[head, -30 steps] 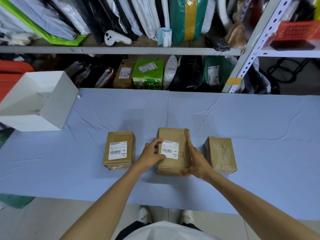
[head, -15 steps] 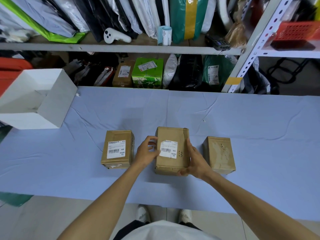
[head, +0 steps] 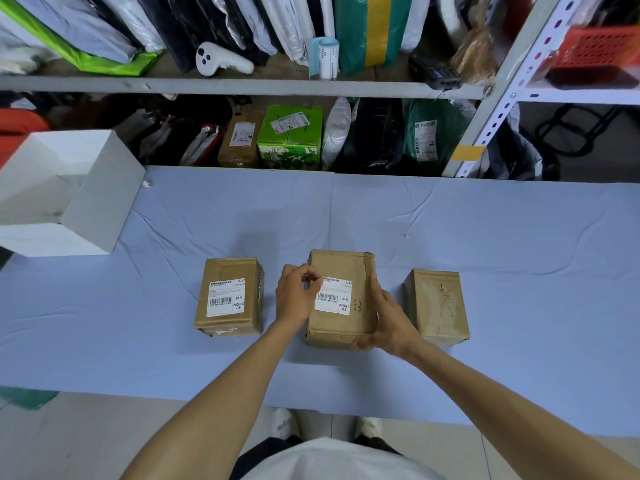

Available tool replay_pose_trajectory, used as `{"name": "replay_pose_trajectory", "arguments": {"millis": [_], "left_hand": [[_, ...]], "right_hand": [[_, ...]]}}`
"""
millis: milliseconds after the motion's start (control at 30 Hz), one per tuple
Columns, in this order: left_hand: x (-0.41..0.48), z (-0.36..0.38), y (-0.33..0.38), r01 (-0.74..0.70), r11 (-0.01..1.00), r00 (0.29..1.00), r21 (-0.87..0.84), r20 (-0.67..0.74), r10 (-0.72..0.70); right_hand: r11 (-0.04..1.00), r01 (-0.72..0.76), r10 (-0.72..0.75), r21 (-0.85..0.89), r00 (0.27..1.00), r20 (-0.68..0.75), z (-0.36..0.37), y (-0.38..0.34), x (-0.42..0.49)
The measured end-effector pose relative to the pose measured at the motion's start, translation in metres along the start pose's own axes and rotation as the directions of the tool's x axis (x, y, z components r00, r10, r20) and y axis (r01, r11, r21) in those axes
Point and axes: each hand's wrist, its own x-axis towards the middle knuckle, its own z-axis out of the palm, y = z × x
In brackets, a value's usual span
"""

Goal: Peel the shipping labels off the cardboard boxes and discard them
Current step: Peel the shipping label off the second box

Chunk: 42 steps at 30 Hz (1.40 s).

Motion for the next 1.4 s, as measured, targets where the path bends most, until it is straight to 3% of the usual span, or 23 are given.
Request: {"name": "replay_pose_trajectory", "arguments": {"millis": [233, 400, 667, 867, 1167, 1400], "left_hand": [[0.004, 0.005, 0.004, 0.055, 0.993, 0.998, 0.101, 0.006, -0.056], [0.007, 0.0, 0.004, 0.021, 0.991, 0.997, 0.134, 0.077, -0.031], [-0.023, -0.015, -0.013, 0.107, 0.955, 0.96, -0.276, 0.279, -0.027], [-0.05, -0.011, -0.035, 0.133, 0.936, 0.968, -0.325, 0.247, -0.051], [-0.047, -0.018, -0.03, 0.133, 0.947, 0.967, -0.293, 0.249, -0.059], [-0.038, -0.018, -0.028, 0.092, 0.981, 0.976, -0.173, 0.21, -0.055]], "right_hand": [[1.0, -0.004, 0.004, -0.017, 1.0, 0.011, -0.001, -0.001, 0.0], [1.0, -0.016, 0.016, -0.023, 1.0, 0.006, -0.002, -0.001, -0.001], [0.999, -0.001, 0.001, -0.037, 1.0, 0.01, -0.004, -0.002, -0.002], [0.999, 0.012, -0.012, -0.031, 1.0, 0.002, -0.002, -0.004, -0.001], [1.0, 0.005, -0.005, -0.025, 1.0, 0.005, 0.001, -0.005, -0.001], [1.0, -0.008, 0.008, -0.009, 1.0, 0.008, 0.002, -0.004, -0.001]]}}
